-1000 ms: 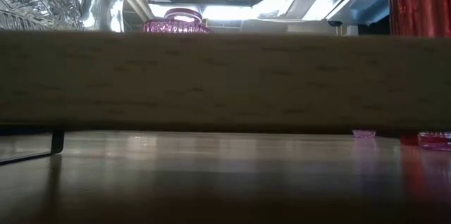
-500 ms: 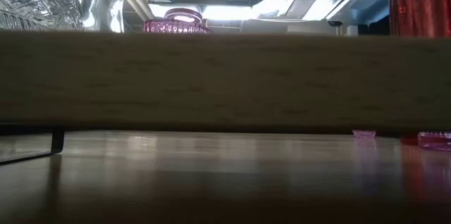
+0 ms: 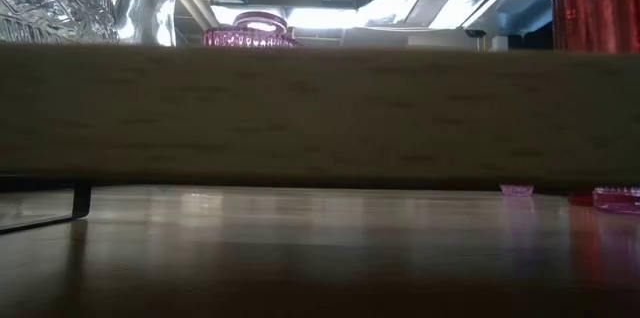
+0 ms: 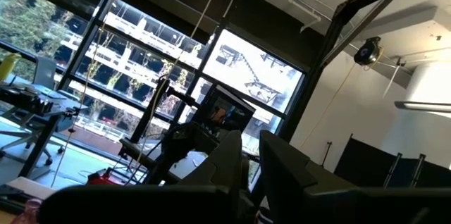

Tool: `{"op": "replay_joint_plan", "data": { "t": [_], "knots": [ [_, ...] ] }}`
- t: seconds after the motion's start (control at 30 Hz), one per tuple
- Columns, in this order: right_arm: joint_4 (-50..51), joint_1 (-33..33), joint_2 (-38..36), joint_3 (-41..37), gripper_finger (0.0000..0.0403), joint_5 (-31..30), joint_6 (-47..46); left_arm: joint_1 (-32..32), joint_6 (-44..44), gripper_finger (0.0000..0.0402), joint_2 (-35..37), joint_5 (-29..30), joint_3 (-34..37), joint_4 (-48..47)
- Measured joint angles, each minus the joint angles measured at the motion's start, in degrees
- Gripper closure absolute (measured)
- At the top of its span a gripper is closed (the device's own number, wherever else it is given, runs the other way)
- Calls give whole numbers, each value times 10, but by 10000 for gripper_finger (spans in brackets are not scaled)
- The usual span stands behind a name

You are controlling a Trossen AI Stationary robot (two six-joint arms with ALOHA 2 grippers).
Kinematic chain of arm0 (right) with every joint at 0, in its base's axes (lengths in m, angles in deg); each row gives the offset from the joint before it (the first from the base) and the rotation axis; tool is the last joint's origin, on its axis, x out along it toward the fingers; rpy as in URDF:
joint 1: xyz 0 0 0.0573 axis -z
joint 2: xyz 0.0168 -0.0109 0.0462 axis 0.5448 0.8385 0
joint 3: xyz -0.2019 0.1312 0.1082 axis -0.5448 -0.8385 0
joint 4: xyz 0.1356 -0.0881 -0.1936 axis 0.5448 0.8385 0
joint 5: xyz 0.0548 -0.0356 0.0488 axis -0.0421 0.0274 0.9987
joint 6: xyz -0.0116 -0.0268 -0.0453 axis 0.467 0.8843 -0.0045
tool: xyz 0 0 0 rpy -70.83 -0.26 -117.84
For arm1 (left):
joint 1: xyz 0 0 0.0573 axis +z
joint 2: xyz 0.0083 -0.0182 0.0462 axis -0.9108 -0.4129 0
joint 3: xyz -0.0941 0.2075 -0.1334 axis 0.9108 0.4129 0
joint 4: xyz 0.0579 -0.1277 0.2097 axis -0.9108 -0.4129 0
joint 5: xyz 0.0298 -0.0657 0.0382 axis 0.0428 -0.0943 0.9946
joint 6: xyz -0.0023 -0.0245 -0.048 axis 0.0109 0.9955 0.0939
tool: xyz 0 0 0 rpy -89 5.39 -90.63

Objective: Sort vases onto shelf
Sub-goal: Put the top purple vase aligned with the other purple vases on the shelf

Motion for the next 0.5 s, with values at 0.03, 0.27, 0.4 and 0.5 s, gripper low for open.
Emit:
{"op": "replay_joint_plan", "data": {
  "t": [0.03, 0.27, 0.4, 0.5],
  "knots": [
    [-1, 0, -1, 2, 315, -16, 2, 0, -1, 357, 0, 0, 0, 0],
    [-5, 25, -27, -29, 315, -103, 15, 0, 2, 357, -4, -24, 0, 0],
    [-6, 44, -39, -69, 315, -106, 18, 0, 2, 357, -5, -35, 0, 0],
    [-5, 70, -51, -101, 315, -139, 32, 0, 2, 357, -5, -33, 0, 0]
  ]
}}
